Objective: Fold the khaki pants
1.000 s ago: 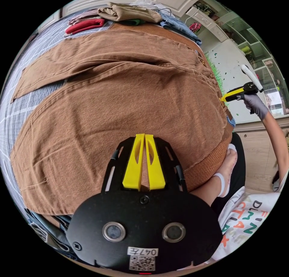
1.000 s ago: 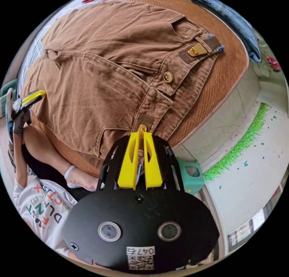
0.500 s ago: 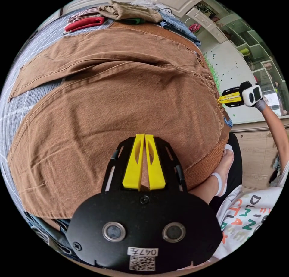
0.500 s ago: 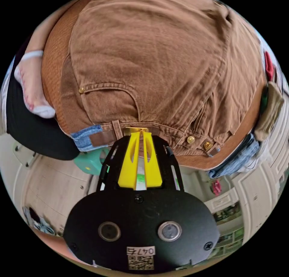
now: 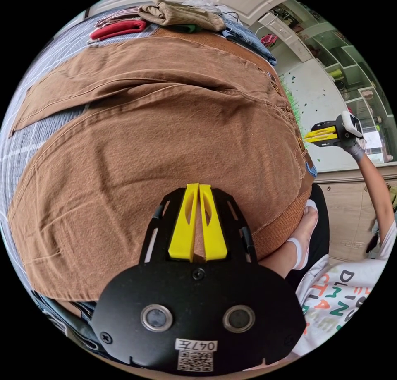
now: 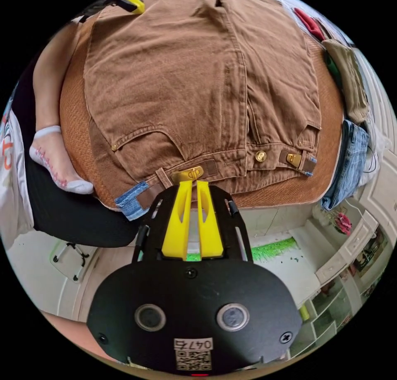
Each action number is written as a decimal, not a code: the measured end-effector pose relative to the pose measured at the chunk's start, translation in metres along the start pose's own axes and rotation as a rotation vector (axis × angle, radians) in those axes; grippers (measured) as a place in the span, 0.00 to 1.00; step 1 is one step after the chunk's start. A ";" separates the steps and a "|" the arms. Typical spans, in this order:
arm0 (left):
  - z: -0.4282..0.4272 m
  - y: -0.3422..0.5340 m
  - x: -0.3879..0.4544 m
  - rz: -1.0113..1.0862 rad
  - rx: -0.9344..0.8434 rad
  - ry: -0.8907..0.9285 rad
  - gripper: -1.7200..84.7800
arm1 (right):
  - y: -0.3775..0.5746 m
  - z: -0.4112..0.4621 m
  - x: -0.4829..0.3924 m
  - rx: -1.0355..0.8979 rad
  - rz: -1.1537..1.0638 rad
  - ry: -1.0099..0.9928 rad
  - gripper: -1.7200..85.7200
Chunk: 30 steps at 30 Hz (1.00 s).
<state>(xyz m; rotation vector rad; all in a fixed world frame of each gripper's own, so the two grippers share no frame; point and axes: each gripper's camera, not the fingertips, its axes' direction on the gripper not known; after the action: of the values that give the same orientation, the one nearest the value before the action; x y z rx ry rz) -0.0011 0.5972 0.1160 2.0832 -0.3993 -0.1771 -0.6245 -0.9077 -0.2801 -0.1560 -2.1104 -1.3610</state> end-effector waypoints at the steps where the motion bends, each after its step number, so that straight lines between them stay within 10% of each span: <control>1: 0.002 0.001 0.002 0.000 0.001 -0.001 0.01 | 0.000 0.001 -0.001 0.001 0.014 0.002 0.04; 30: 0.030 0.011 0.033 -0.025 0.009 0.033 0.01 | -0.032 0.042 -0.002 -0.127 0.026 -0.005 0.02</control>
<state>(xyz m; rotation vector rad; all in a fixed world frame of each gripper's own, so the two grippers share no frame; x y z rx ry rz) 0.0192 0.5557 0.1107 2.0983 -0.3553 -0.1559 -0.6543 -0.8861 -0.3178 -0.2382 -2.0199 -1.4807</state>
